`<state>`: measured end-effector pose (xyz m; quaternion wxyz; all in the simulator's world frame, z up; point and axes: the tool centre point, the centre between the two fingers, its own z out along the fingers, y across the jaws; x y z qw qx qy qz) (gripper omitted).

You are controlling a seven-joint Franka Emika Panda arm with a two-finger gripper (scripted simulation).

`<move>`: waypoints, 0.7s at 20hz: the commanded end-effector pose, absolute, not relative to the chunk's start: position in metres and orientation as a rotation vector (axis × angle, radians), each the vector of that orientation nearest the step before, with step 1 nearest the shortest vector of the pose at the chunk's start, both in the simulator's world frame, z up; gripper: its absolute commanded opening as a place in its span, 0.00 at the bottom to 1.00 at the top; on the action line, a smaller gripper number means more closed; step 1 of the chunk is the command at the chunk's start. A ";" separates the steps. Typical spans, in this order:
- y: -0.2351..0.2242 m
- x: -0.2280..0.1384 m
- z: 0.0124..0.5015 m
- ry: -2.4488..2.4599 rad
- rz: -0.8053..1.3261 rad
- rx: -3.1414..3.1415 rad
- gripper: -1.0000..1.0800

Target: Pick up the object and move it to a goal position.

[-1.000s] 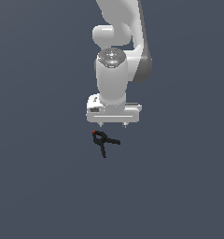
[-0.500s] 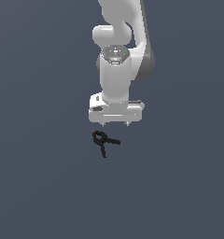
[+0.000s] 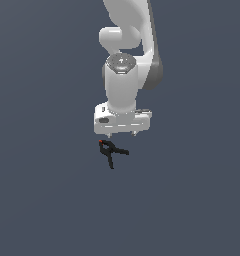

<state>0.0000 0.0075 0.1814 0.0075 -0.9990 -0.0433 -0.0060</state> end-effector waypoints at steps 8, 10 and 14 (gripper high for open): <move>-0.009 -0.002 0.152 -0.404 -0.013 -3.111 0.96; -0.013 -0.003 0.144 -0.482 -0.012 -3.102 0.96; -0.022 -0.005 0.127 -0.636 -0.008 -3.077 0.96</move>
